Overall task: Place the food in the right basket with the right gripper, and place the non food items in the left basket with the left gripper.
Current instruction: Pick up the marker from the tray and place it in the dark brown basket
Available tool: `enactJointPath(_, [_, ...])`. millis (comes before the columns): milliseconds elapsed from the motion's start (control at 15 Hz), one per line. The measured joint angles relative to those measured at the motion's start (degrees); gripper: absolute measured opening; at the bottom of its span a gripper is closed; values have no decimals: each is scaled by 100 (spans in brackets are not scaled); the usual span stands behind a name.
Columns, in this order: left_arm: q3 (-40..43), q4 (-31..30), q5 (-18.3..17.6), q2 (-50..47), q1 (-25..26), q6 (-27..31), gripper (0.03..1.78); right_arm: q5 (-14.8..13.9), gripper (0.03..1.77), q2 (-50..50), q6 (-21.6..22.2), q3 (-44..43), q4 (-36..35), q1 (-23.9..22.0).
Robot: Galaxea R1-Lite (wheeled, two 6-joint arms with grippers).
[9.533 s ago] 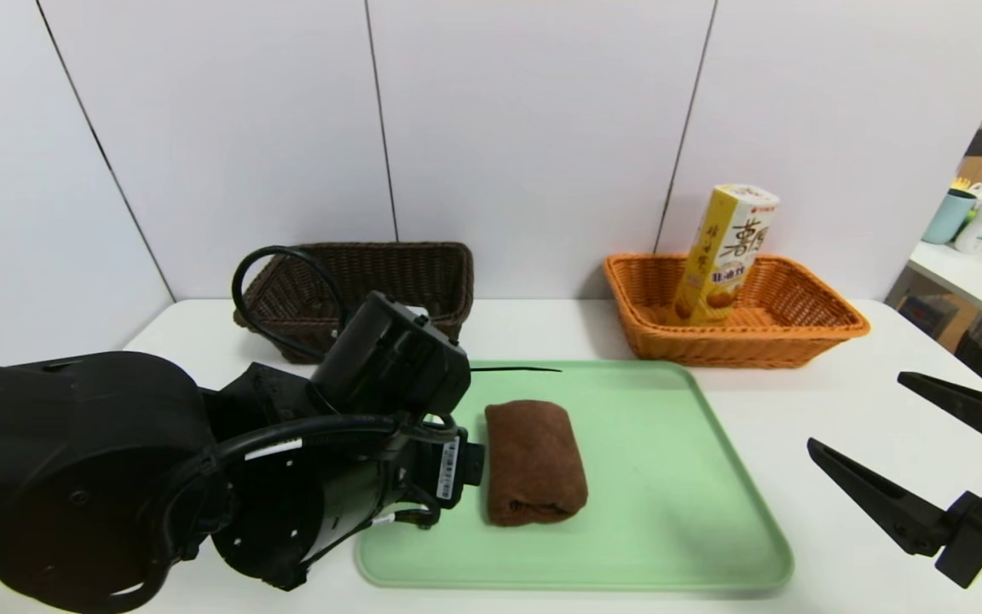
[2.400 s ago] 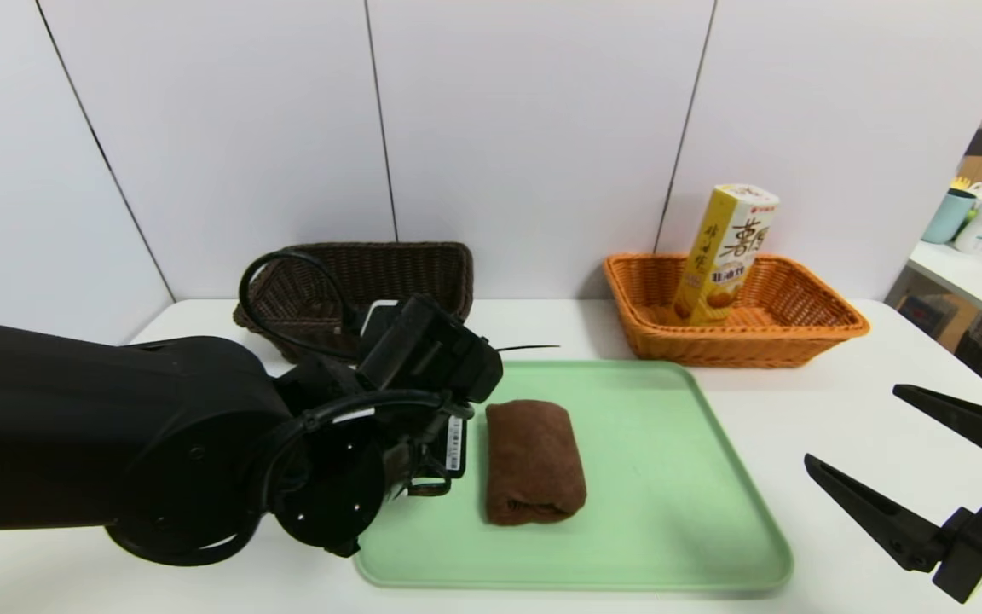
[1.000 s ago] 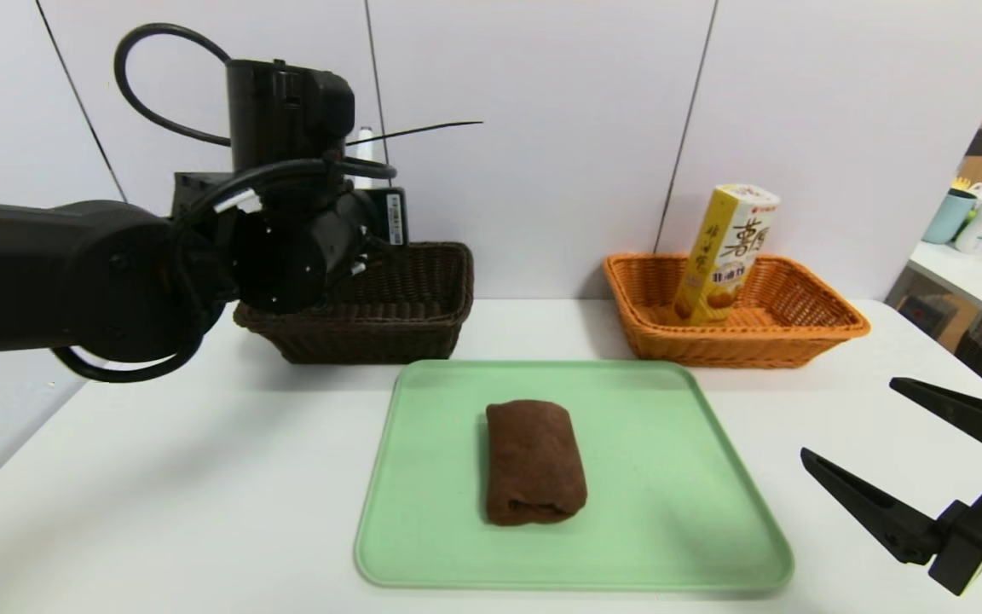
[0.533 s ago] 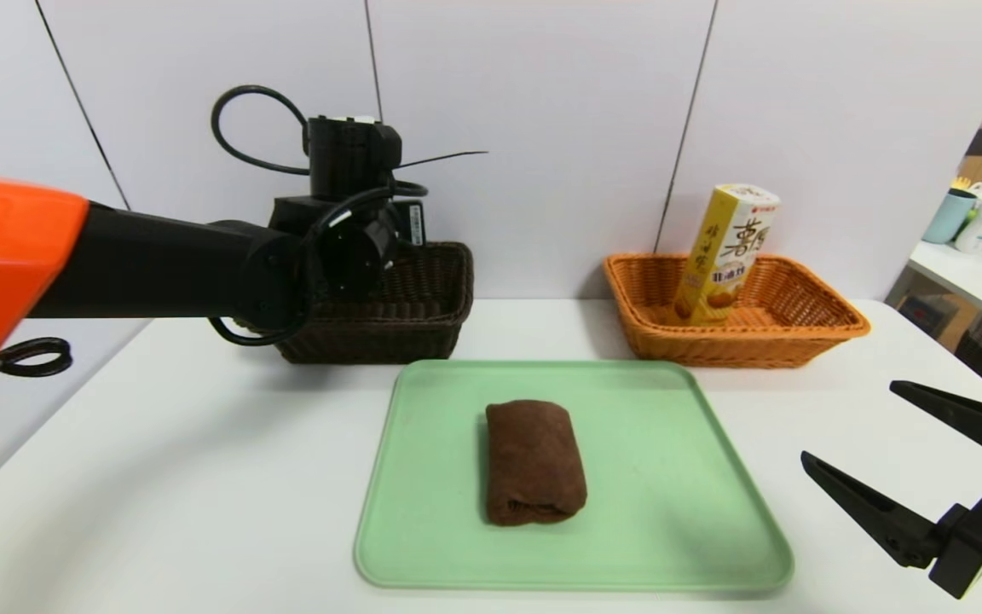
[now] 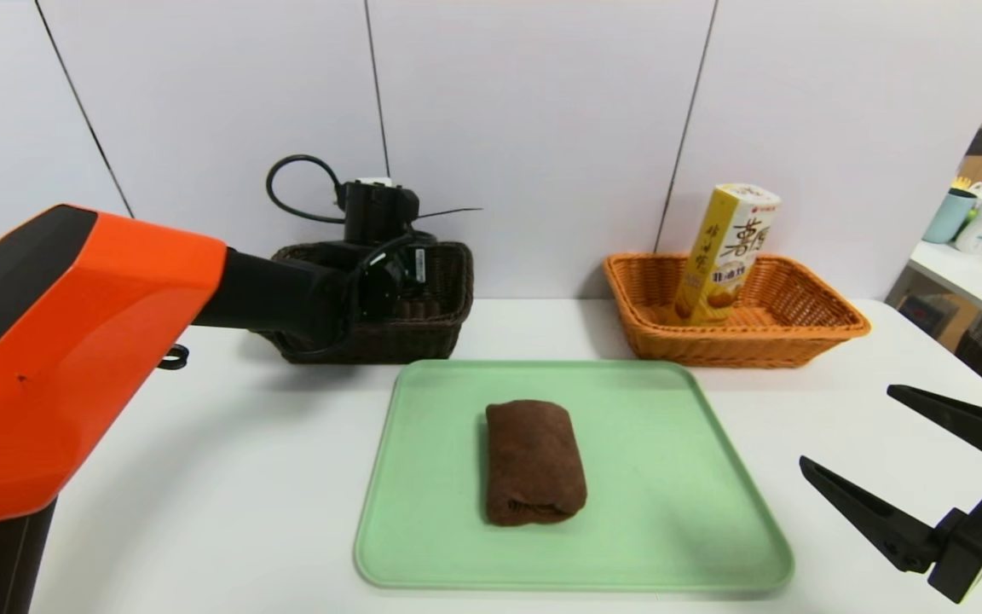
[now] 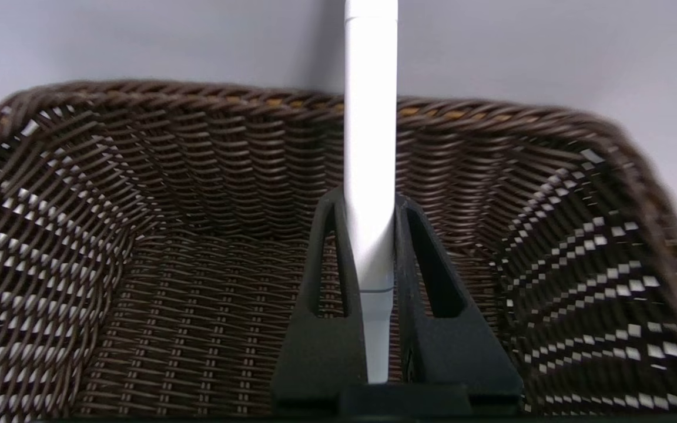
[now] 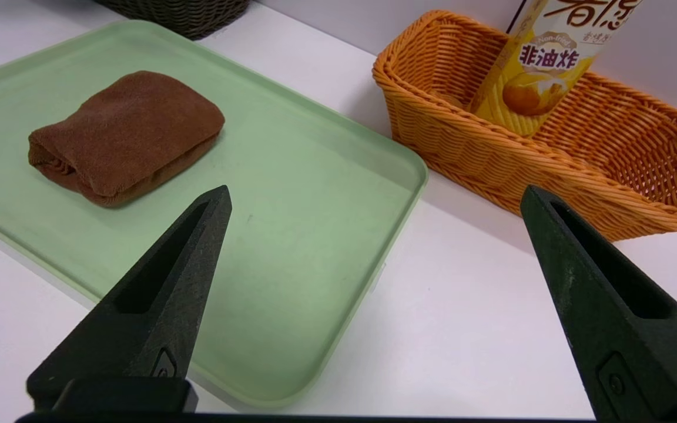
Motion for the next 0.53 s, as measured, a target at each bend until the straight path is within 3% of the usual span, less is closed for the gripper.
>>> enactJointPath(533, [-85,27,-33,391,80,22,21,-2,169,118,-7,-11,-11,39])
